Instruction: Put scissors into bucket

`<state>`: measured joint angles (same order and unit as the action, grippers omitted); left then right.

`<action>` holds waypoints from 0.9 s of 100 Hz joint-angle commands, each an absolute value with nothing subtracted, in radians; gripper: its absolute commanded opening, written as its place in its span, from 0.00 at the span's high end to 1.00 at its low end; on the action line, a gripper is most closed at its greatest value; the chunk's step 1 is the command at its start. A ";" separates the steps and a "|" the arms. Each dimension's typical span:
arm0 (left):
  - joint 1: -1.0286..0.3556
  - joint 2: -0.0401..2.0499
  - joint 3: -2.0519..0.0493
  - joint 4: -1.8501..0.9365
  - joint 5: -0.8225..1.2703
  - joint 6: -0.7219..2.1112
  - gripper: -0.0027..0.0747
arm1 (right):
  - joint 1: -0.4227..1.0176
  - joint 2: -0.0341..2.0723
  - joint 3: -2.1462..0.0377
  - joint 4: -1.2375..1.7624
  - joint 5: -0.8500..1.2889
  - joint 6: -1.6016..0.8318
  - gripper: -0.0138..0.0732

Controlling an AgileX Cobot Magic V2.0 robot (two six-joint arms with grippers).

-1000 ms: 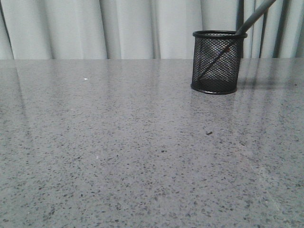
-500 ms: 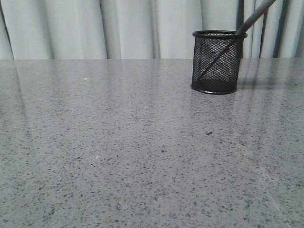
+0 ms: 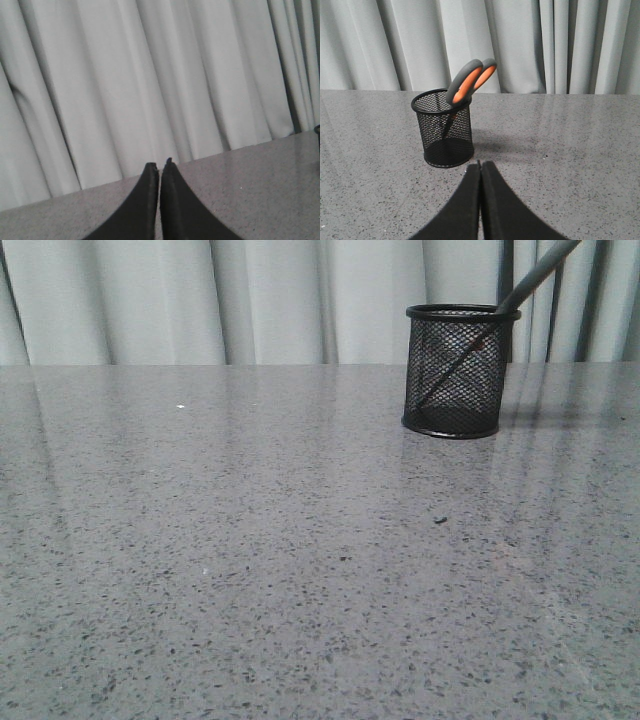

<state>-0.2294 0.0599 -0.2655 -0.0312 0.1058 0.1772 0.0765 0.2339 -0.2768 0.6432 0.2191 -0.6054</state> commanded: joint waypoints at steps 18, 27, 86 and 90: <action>-0.083 -0.025 -0.087 -0.034 0.067 0.053 0.99 | 0.076 0.241 -0.302 0.654 0.152 -0.616 0.90; -0.061 -0.030 -0.023 -0.036 0.050 0.049 0.99 | 0.076 0.239 -0.302 0.654 0.152 -0.616 0.90; -0.054 -0.030 0.017 -0.061 0.009 0.036 0.99 | 0.076 0.239 -0.302 0.654 0.150 -0.616 0.90; -0.054 -0.030 0.017 -0.061 0.009 0.036 0.99 | 0.076 0.239 -0.302 0.654 0.150 -0.616 0.90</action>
<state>-0.0582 -0.0036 0.0000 -0.0505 0.0894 0.0480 0.0765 0.2316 -0.2768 0.6432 0.2191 -0.6058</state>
